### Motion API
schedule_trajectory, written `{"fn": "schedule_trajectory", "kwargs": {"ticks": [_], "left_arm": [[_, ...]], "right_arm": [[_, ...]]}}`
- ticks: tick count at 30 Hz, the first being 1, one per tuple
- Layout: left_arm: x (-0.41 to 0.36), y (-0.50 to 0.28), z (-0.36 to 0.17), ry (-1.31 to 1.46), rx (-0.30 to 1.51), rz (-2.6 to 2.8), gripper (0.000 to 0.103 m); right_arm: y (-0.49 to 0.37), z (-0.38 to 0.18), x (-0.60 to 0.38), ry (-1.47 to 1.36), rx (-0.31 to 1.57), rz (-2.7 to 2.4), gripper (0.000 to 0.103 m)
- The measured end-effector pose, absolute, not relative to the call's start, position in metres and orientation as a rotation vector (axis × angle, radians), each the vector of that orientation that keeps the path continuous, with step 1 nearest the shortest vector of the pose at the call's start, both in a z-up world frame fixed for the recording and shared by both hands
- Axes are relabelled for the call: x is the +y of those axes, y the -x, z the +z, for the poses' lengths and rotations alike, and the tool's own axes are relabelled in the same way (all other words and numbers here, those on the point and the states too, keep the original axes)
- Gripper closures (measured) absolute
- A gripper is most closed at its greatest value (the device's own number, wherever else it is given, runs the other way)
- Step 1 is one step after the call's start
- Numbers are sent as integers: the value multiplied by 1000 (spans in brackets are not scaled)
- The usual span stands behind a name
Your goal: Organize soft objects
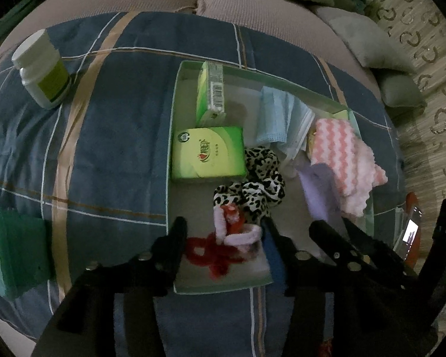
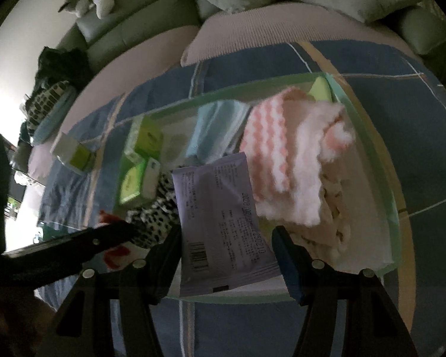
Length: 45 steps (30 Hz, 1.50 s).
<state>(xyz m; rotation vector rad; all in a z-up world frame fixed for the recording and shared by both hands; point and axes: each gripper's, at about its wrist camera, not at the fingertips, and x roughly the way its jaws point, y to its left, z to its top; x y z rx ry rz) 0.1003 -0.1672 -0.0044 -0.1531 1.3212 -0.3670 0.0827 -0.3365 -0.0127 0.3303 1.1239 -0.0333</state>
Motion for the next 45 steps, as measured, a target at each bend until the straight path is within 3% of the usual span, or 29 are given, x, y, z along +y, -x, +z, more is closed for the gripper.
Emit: {"fn": "schedule_trajectory", "kwargs": {"ticks": [2,4,10,13,19,22,25,30,33,45], "left_arm": [[-164,-97,-4,159,1314,-370,44],[-159,-92,-4,166,1305,-372,34],[-144,-74,2,151,1253,-353,31],[-134,-65,9,128,1208,-326,21],[-113,-47,24,123,1128,-279,19],[-104,-36,28,109,1088,-251,8],[-101,-29,28,80,1060,-222,8],[-93,-15,27,25,1032,-169,3],[-87,-8,25,14,1030,-154,3],[-85,15,15,-59,1041,-70,3]], "right_arm": [[-81,-15,-334,-325,1133,-34,39],[-77,-17,-332,-311,1136,-38,39],[-64,-18,-326,-287,1129,-49,37],[-60,-15,-321,-266,1126,-59,28],[-49,-12,-312,-228,1128,-67,26],[-41,-10,-308,-220,1130,-71,23],[-32,-9,-303,-204,1130,-77,11],[-21,-14,-294,-190,1140,-70,11],[-13,-13,-289,-188,1121,-61,1],[10,-8,-285,-200,1048,-81,0]]}}
